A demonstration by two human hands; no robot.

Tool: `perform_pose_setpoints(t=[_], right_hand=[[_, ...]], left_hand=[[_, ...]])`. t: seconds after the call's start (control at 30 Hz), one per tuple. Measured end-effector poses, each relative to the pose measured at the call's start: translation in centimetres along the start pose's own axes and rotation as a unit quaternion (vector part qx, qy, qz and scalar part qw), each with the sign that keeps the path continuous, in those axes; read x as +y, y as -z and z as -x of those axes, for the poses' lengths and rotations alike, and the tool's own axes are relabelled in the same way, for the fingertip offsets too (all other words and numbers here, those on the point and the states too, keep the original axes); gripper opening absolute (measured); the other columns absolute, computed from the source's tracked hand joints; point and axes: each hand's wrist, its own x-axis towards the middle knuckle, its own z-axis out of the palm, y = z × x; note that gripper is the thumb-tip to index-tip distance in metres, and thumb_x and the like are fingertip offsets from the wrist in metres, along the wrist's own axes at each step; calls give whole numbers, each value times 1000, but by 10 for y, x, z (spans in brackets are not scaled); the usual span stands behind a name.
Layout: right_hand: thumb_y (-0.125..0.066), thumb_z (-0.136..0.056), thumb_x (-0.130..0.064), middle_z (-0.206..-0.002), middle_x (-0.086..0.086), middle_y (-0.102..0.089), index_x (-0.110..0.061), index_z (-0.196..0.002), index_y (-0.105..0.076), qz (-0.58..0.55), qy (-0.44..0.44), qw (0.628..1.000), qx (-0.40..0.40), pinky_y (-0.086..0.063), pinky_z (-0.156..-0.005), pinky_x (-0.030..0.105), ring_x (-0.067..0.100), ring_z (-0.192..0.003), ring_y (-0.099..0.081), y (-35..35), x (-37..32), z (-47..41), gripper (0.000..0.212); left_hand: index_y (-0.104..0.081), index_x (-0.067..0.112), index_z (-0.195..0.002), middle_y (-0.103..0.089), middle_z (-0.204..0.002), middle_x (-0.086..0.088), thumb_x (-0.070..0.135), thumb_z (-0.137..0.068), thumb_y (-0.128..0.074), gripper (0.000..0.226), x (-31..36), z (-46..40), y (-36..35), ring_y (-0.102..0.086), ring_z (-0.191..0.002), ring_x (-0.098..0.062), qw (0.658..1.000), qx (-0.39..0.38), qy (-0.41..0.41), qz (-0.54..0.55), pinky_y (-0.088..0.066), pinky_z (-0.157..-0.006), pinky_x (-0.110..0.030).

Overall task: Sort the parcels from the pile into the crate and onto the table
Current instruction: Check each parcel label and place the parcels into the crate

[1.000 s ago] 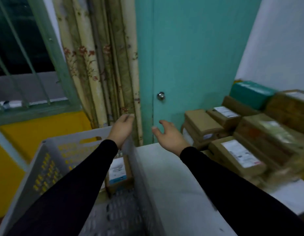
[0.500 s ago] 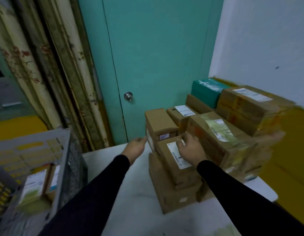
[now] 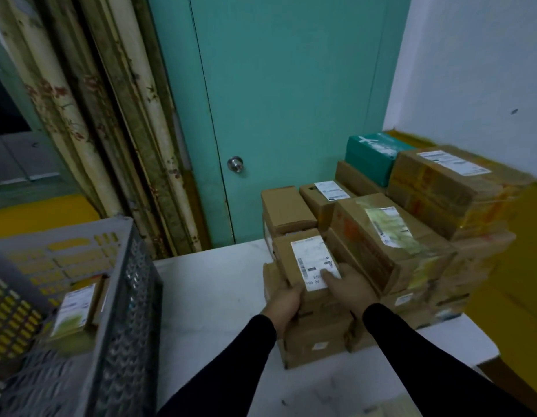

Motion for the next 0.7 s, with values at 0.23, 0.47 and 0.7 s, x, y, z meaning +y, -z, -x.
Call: perform_pose_setpoints(t=[0.23,0.47,0.7], right_hand=[[-48,-83,-85,-135,-3,-62,-33,-135,-63,-111,90,990,-12,-43,-110,39,18,-123,-59,-24,-62,30,75],[-53,-98,-54,-132,-6,-60,-38,-134,-48,-150,157,970,-106,-51,-82,17,0,-108,-59,-77,-104,54,39],[-69,-91,-45,-127,-10,-64,-37,-147,-36,-161,157,955,-195,-62,-76,33,11,-105,-69,-101,-123,54,65]], left_hand=[[-54,32,-127,-64,-105,10,50,-105,-42,32,41,35,63,-59,-90,-5,991,85,-97,46,-46,-67,-24],[-47,23,-126,-63,-122,2,50,-96,-62,43,44,68,125,-63,-102,-12,976,154,-151,3,-55,-79,-33],[-24,46,-149,-62,-126,13,50,-90,-69,75,28,90,169,-64,-109,-12,970,153,-178,-57,-59,-80,-34]])
